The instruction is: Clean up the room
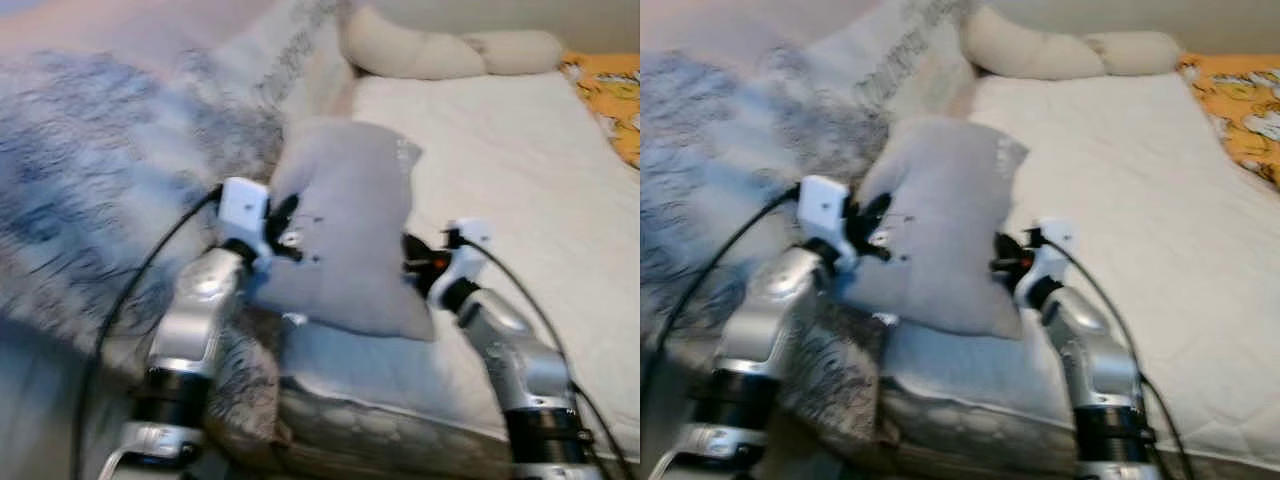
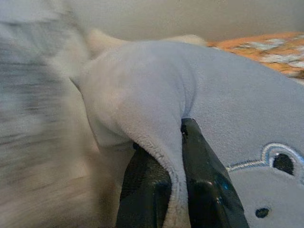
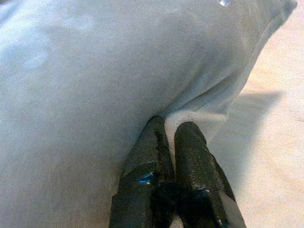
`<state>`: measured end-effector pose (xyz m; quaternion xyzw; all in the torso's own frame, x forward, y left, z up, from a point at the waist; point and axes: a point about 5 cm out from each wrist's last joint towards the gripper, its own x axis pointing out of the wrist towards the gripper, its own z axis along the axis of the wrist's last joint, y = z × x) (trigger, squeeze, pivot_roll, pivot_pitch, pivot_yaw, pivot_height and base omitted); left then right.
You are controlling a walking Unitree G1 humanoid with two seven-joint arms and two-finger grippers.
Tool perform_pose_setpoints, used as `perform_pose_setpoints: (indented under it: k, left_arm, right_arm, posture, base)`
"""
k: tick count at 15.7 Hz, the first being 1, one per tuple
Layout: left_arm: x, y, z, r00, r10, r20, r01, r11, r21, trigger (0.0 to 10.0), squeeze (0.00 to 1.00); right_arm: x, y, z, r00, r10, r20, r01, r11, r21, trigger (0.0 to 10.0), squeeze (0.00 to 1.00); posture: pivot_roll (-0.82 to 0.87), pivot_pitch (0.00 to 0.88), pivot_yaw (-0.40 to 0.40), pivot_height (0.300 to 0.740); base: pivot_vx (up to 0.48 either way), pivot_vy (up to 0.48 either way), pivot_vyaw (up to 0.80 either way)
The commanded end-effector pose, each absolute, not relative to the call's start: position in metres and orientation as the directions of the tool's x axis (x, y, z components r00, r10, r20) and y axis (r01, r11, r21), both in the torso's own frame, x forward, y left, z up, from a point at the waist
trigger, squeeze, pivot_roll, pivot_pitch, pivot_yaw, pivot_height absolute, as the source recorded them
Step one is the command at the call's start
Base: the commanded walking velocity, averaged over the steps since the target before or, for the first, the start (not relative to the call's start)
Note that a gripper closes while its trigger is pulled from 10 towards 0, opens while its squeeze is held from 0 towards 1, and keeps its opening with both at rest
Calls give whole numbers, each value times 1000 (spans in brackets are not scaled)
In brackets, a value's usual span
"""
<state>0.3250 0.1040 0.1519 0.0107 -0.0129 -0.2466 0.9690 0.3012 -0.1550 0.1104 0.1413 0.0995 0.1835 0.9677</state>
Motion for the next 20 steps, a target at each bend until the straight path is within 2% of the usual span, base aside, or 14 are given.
perform_pose_setpoints:
  k: [1,7,12,20]
  left_arm:
    - [327,105,162,874,-482,59,480,876,51,10000,0]
    - [327,103,161,871,-489,54,486,872,53,10000,0]
    - [331,101,149,862,-506,-21,505,857,101,10000,0]
    - [359,88,139,851,-505,-141,525,821,225,10000,0]
  right_arm:
    - [303,-150,116,913,393,-109,-343,885,316,10000,0]
    - [303,-152,116,914,389,-113,-339,888,311,10000,0]
    - [310,-156,110,922,354,-157,-299,909,290,10000,0]
    - [352,-165,85,919,255,-302,-188,954,235,10000,0]
  posture:
    - [-12,0,67,740]
    - [-15,0,64,740]
    - [-12,0,57,740]
    - [-11,0,67,740]
  base:
    - [330,0,0]
    - [330,0,0]
    - [0,0,0]
    - [0,0,0]
